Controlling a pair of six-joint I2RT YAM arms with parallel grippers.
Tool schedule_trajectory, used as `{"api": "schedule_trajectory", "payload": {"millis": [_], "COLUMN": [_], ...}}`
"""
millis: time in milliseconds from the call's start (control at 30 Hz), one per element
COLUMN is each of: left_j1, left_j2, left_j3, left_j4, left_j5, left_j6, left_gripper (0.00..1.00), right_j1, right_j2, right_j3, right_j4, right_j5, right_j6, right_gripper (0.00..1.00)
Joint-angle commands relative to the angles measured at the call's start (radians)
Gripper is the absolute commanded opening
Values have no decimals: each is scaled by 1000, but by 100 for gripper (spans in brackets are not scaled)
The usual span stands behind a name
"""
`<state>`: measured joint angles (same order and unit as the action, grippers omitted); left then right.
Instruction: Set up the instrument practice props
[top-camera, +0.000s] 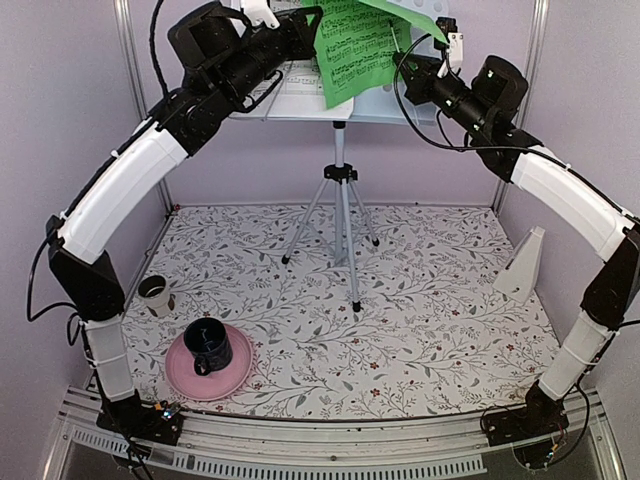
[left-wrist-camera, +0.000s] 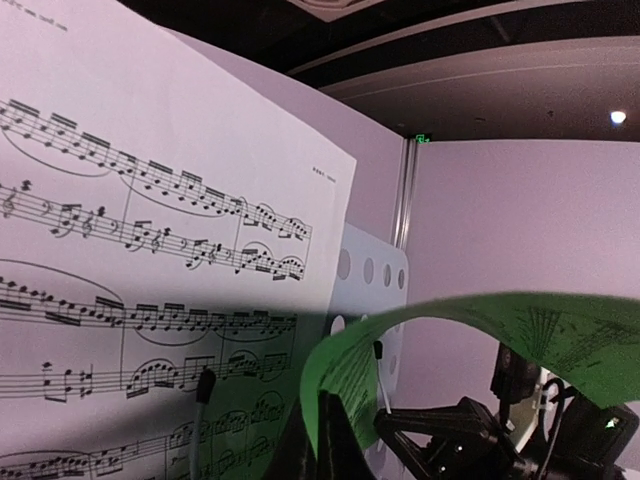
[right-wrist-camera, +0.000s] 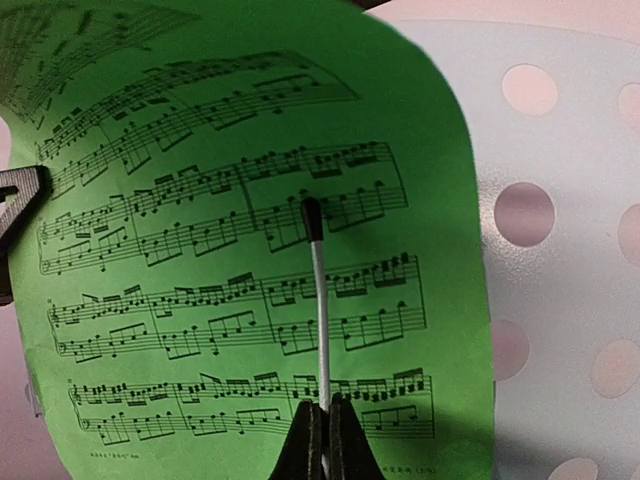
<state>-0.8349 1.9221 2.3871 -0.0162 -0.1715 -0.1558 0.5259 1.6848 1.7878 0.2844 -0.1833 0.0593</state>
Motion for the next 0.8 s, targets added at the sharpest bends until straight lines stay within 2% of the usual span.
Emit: {"api": "schedule_trajectory", "payload": {"millis": [0, 500, 567, 667, 767], "left_j1": [19, 38, 38, 38, 38], "left_j2": [67, 135, 136, 134, 128], "left_j3": [50, 101, 102, 101, 100], "left_j4": [-73, -89, -85, -87, -92], "left_j5": [51, 101, 103, 101, 98], "left_j6": [18, 31, 39, 49, 57], "left_gripper": [0, 0, 0, 1, 8], "right_j1": [0, 1, 0, 0, -1], "right_j2": [-26, -17, -17, -21, -39], "right_j3": [-23, -34, -34, -37, -48], "right_j4": [23, 47, 45, 42, 41], "right_j5": [-88, -167, -164, -158, -141], "right_j6": [-13, -26, -27, -27, -35], "right_gripper": [0, 0, 8, 28, 43]}}
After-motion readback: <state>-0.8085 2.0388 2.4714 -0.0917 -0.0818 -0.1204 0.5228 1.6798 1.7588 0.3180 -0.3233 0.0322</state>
